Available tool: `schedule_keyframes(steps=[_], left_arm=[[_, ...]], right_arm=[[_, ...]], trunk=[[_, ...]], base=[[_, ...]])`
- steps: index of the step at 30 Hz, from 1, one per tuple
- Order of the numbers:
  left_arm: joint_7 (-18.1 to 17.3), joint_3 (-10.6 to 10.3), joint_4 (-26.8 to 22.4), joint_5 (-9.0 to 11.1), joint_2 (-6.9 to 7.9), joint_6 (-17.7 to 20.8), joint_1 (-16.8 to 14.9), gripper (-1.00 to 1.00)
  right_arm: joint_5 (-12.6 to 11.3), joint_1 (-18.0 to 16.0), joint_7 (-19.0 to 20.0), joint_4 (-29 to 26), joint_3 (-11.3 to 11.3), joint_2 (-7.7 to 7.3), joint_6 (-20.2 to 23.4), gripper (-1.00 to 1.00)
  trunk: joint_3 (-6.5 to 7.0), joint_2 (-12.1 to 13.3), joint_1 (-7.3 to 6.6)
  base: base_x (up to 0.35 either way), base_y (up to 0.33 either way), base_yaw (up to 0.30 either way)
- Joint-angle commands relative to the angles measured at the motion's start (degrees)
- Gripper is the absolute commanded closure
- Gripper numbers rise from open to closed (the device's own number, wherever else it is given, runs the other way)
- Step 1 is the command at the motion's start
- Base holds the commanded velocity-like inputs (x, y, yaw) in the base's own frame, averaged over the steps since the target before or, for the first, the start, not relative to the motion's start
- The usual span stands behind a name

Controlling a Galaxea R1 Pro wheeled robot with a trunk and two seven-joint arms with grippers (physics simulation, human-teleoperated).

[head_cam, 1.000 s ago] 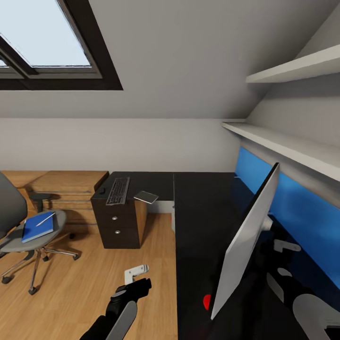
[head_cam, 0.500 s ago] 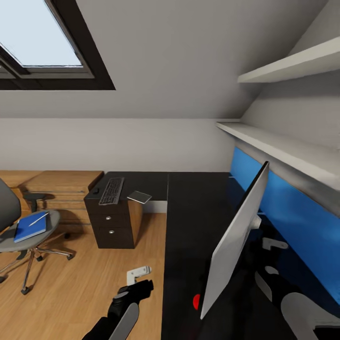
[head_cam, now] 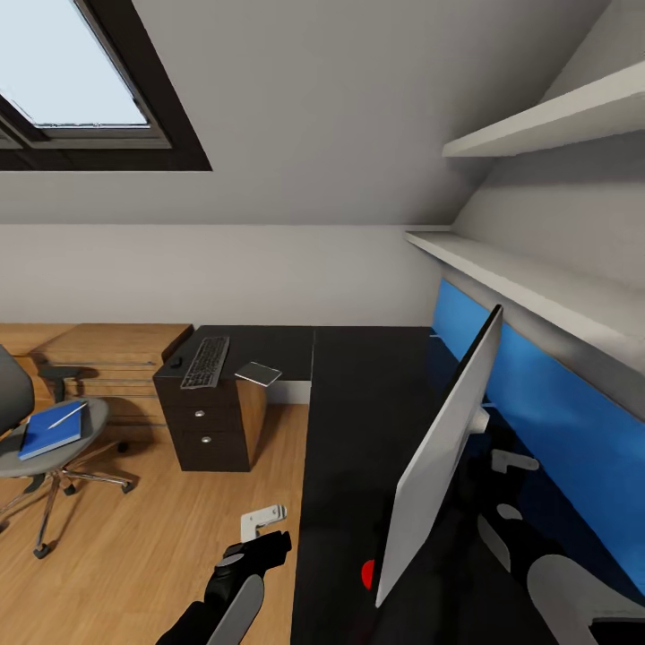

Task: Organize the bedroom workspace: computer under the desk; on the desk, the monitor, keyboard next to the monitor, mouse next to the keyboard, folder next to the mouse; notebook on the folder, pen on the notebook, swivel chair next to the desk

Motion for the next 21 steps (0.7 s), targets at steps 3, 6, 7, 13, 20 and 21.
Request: schedule_keyframes(steps=[3, 6, 7, 13, 20, 21], left_arm=[[0.47, -0.07, -0.09, 0.4, 0.0, 0.13, -0.05, -1.0], [0.47, -0.09, -0.09, 0.4, -0.03, 0.13, -0.05, -1.0], [0.47, -0.1, -0.09, 0.4, -0.02, 0.13, -0.05, -1.0], [0.47, -0.14, -0.09, 0.4, -0.05, 0.13, -0.05, -1.0], [0.47, -0.16, -0.08, 0.4, -0.05, 0.13, -0.05, -1.0], [0.47, -0.16, -0.07, 0.4, -0.05, 0.13, -0.05, -1.0]], right_arm=[[0.4, -0.01, -0.2, 2.83, 1.07, -3.46, -0.73, 1.0], [0.4, -0.01, -0.2, 2.82, 1.07, -3.46, -0.73, 1.0], [0.4, -0.01, -0.2, 2.82, 1.05, -3.48, -0.73, 1.0], [0.4, -0.01, -0.2, 2.78, 1.0, -3.54, -0.73, 1.0], [0.4, -0.01, -0.2, 2.85, 0.99, -3.55, -0.73, 1.0], [0.4, -0.01, -0.2, 2.85, 1.02, -3.55, -0.73, 1.0]], trunk=[[-0.12, -0.07, 0.03], [-0.12, -0.07, 0.03], [-0.12, -0.07, 0.03], [-0.12, -0.07, 0.03], [-0.12, -0.07, 0.03], [-0.12, -0.07, 0.03]], base=[[0.0, -0.048, 0.0], [0.0, -0.015, 0.0], [0.0, -0.006, 0.0], [0.0, -0.003, 0.0], [0.0, -0.166, 0.0], [0.0, -0.064, 0.0]])
